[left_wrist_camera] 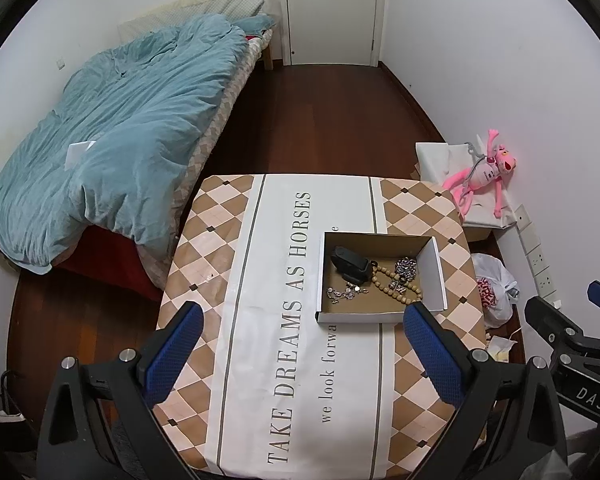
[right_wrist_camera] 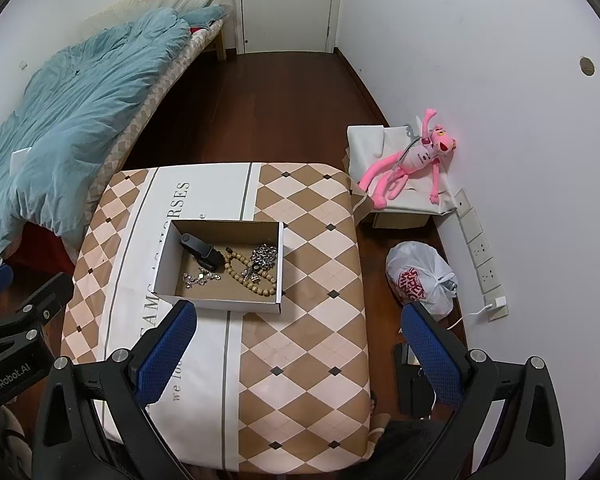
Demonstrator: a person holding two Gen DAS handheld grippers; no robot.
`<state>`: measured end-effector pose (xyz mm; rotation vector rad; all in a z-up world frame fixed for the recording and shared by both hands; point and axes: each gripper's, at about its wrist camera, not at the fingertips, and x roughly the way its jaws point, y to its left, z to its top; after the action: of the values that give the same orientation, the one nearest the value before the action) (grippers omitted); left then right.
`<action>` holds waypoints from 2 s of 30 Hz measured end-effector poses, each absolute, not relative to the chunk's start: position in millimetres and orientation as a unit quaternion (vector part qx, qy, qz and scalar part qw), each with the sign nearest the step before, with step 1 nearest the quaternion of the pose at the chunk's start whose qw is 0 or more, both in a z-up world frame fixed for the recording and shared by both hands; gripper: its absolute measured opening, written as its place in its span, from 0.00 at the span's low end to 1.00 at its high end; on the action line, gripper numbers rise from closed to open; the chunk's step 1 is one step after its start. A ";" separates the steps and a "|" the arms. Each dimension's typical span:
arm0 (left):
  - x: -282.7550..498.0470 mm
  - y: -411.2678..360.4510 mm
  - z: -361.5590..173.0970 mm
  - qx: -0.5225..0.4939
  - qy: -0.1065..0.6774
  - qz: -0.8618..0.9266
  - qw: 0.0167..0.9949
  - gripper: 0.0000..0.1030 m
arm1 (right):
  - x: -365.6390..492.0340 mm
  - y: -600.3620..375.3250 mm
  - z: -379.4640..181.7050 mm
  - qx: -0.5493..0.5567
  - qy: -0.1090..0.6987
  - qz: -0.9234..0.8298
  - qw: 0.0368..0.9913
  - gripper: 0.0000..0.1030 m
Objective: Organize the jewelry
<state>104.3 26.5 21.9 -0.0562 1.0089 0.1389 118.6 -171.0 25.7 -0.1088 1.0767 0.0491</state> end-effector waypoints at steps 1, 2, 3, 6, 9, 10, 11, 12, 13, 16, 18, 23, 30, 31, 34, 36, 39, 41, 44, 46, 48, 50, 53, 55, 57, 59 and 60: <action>103.8 26.9 21.7 -0.026 0.483 0.067 0.873 0.99 | 118.2 -170.8 25.3 -0.052 0.513 0.024 0.856 1.00; 103.6 27.4 21.4 -0.025 0.483 0.068 0.873 0.99 | 117.8 -170.9 25.1 -0.053 0.513 0.024 0.856 1.00; 104.0 27.5 21.3 -0.025 0.483 0.068 0.873 0.99 | 117.6 -170.8 24.7 -0.054 0.514 0.024 0.856 1.00; 104.0 26.7 20.7 -0.023 0.484 0.069 0.872 0.99 | 117.1 -170.1 23.9 -0.054 0.515 0.025 0.855 1.00; 104.3 26.6 20.0 -0.021 0.484 0.070 0.872 0.99 | 117.5 -169.8 23.8 -0.053 0.516 0.025 0.855 1.00; 104.2 27.3 19.4 -0.021 0.484 0.070 0.872 0.99 | 117.6 -170.0 23.8 -0.052 0.516 0.025 0.855 1.00; 104.0 28.3 19.2 -0.022 0.484 0.069 0.872 0.99 | 117.5 -169.9 23.9 -0.052 0.516 0.025 0.855 1.00; 103.9 27.7 19.0 -0.022 0.484 0.070 0.872 0.99 | 117.4 -169.7 24.0 -0.052 0.515 0.025 0.855 1.00; 103.7 27.5 19.0 -0.021 0.484 0.068 0.872 0.99 | 116.6 -169.0 23.7 -0.053 0.515 0.024 0.855 1.00; 103.5 28.2 19.0 -0.022 0.483 0.069 0.872 0.99 | 117.5 -169.7 24.1 -0.053 0.516 0.024 0.855 1.00; 103.8 27.4 19.2 -0.022 0.484 0.068 0.872 0.99 | 117.3 -169.9 24.2 -0.052 0.516 0.025 0.855 1.00; 103.7 27.8 19.5 -0.020 0.482 0.069 0.873 0.99 | 115.3 -169.3 22.4 -0.051 0.516 0.027 0.855 1.00; 101.2 27.3 20.4 -0.018 0.480 0.069 0.875 0.99 | 115.0 -169.0 22.8 -0.051 0.516 0.027 0.854 1.00; 100.9 27.5 20.6 -0.018 0.479 0.069 0.875 0.99 | 115.0 -169.0 22.8 -0.051 0.516 0.027 0.855 1.00; 99.7 26.0 22.6 -0.018 0.478 0.069 0.876 0.99 | 113.4 -167.6 22.9 -0.052 0.516 0.028 0.855 1.00; 98.8 23.4 25.4 -0.017 0.477 0.069 0.876 0.99 | 113.3 -167.1 23.7 -0.052 0.516 0.028 0.855 1.00; 98.4 22.5 28.4 -0.015 0.474 0.070 0.877 0.99 | 113.4 -166.8 23.9 -0.052 0.516 0.028 0.854 1.00; 98.5 22.1 29.7 -0.015 0.473 0.071 0.878 0.99 | 112.4 -166.2 23.8 -0.053 0.516 0.028 0.855 1.00; 98.7 22.4 30.2 -0.015 0.473 0.071 0.878 0.99 | 112.5 -166.1 24.0 -0.052 0.516 0.029 0.855 1.00; 98.4 22.2 30.2 -0.015 0.473 0.071 0.878 0.99 | 113.2 -166.9 24.2 -0.052 0.516 0.028 0.855 1.00; 98.6 22.2 30.1 -0.016 0.474 0.071 0.878 0.99 | 113.8 -167.0 24.3 -0.052 0.516 0.028 0.855 1.00; 98.6 22.5 29.9 -0.015 0.474 0.070 0.878 0.99 | 113.9 -167.1 24.2 -0.052 0.516 0.028 0.854 1.00; 99.0 22.7 28.8 -0.014 0.475 0.069 0.877 0.99 | 113.9 -167.2 24.2 -0.052 0.516 0.028 0.854 1.00; 98.9 22.8 27.5 -0.011 0.477 0.069 0.876 0.99 | 113.9 -167.3 24.2 -0.052 0.516 0.028 0.854 1.00; 97.7 21.7 26.0 -0.010 0.477 0.069 0.876 0.99 | 113.0 -166.8 24.3 -0.053 0.516 0.027 0.854 1.00; 96.9 20.8 25.5 -0.012 0.477 0.069 0.876 0.99 | 113.4 -166.7 25.9 -0.054 0.517 0.028 0.854 1.00; 96.6 20.5 25.6 -0.013 0.477 0.069 0.876 0.99 | 113.2 -166.8 26.6 -0.055 0.517 0.028 0.854 1.00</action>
<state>96.6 20.5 25.6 -0.0277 0.9946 0.1434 113.2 -166.8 26.6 -0.1154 1.0879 0.0588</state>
